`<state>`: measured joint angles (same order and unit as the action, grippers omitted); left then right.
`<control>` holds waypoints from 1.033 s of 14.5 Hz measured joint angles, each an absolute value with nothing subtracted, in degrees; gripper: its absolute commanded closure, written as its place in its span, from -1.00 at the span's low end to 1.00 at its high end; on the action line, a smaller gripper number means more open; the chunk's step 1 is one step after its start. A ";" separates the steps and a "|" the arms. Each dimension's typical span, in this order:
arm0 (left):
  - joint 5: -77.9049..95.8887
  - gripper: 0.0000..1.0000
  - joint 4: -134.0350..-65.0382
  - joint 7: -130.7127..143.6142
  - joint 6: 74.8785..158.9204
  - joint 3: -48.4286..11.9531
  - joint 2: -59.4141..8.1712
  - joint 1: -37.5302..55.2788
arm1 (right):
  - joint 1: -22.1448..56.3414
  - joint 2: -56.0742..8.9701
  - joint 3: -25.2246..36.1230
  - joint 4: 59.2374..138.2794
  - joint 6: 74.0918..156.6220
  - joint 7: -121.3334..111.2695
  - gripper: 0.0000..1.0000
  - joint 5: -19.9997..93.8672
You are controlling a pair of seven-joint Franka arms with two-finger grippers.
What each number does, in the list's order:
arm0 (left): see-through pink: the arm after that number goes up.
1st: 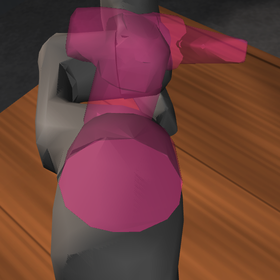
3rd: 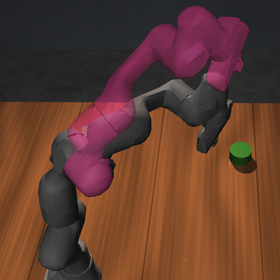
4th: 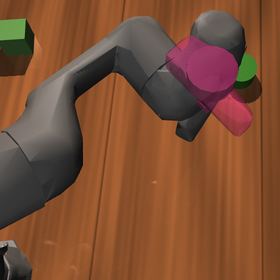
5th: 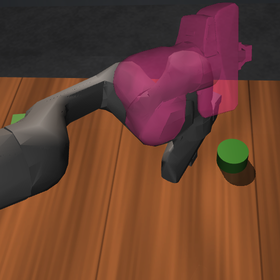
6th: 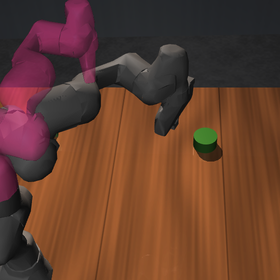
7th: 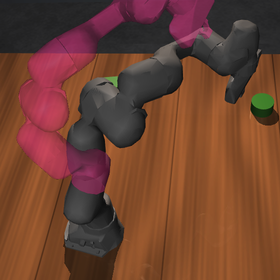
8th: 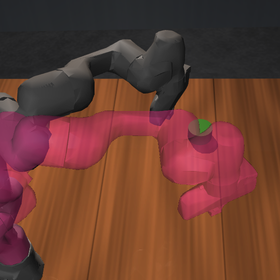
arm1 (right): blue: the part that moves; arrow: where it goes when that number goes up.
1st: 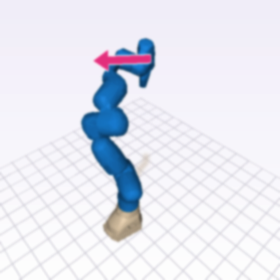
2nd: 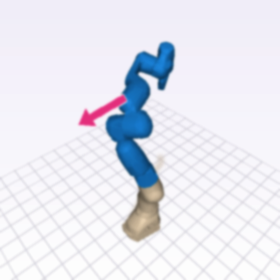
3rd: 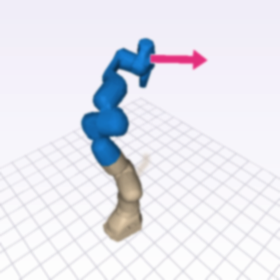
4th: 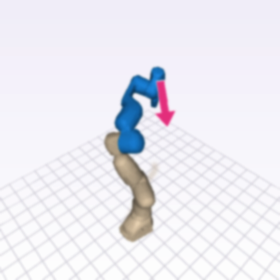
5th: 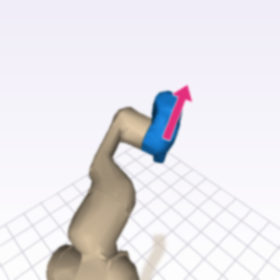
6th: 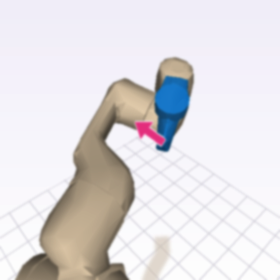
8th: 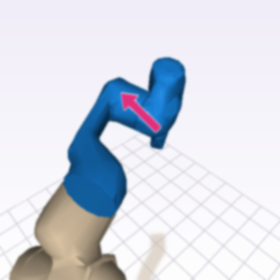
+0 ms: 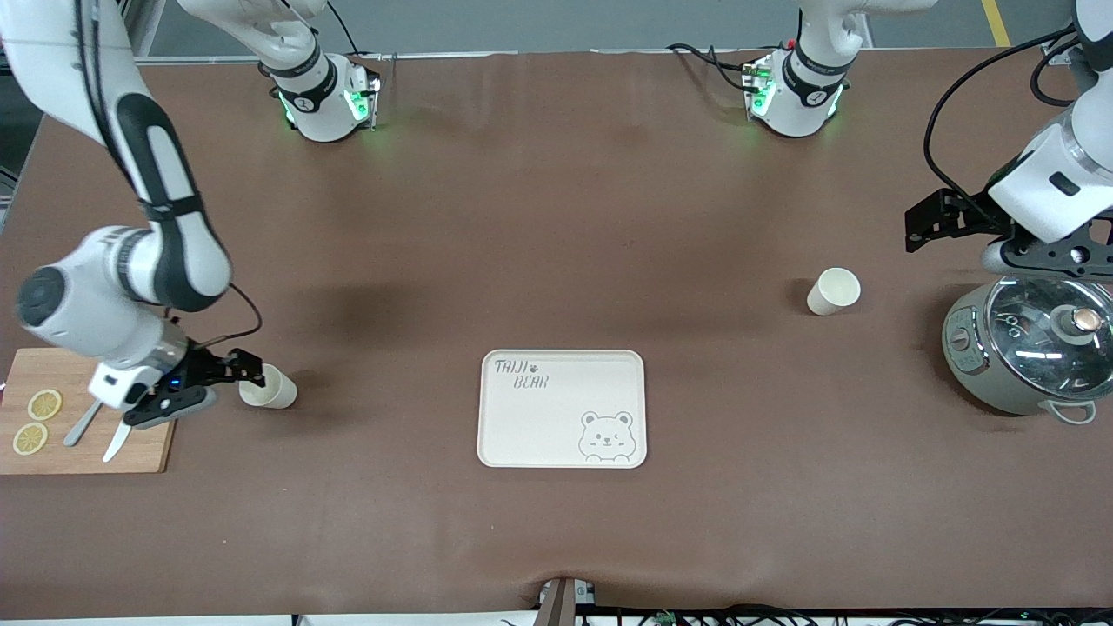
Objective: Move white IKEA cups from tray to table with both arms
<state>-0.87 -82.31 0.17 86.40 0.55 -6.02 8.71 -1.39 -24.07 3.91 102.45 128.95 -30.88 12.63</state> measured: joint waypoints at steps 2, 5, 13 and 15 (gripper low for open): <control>-0.87 -1.00 -82.31 0.22 86.40 0.55 -6.03 8.71 | -2.50 -21.80 4.93 93.48 113.59 -30.74 -1.00 12.52; -0.87 -1.00 -82.31 0.23 86.47 0.57 -6.05 8.71 | -3.02 -19.80 6.17 78.97 93.87 -27.29 -1.00 9.53; -0.87 -1.00 -82.32 0.25 86.56 0.62 -6.14 8.71 | -2.37 -18.63 5.77 65.42 83.19 -14.21 -1.00 6.10; -0.87 -1.00 -82.38 0.25 86.56 0.62 -6.69 8.71 | -1.91 -18.81 5.63 65.50 85.38 -11.53 -1.00 5.77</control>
<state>-0.87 -82.38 0.25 86.56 0.62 -6.69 8.71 -1.91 -18.81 5.63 65.50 85.38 -11.53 5.77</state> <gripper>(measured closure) 0.000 0.000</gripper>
